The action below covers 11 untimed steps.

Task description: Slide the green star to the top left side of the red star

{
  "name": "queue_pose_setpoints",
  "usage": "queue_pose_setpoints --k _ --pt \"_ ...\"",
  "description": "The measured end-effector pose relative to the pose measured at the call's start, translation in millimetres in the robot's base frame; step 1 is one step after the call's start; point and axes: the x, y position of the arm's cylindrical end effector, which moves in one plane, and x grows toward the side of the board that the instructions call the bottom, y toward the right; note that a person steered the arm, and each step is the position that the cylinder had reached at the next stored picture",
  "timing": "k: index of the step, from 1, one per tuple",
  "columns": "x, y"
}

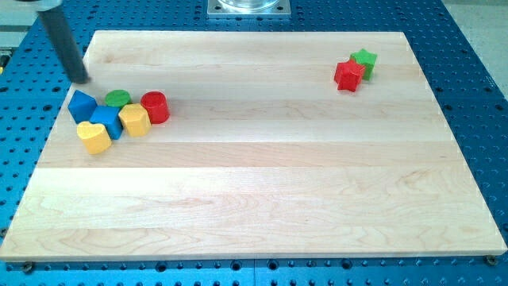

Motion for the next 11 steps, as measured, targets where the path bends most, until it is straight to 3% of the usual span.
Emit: queue_pose_setpoints --k 2,3,4,7,9,10,11 --pt "52.4 36.0" --pt "44.7 60.1" --pt "5.2 113.8" --pt "-70.1 369.8" --pt "-63.8 579.1" --pt "-29.6 542.6" --pt "-46.5 496.8"
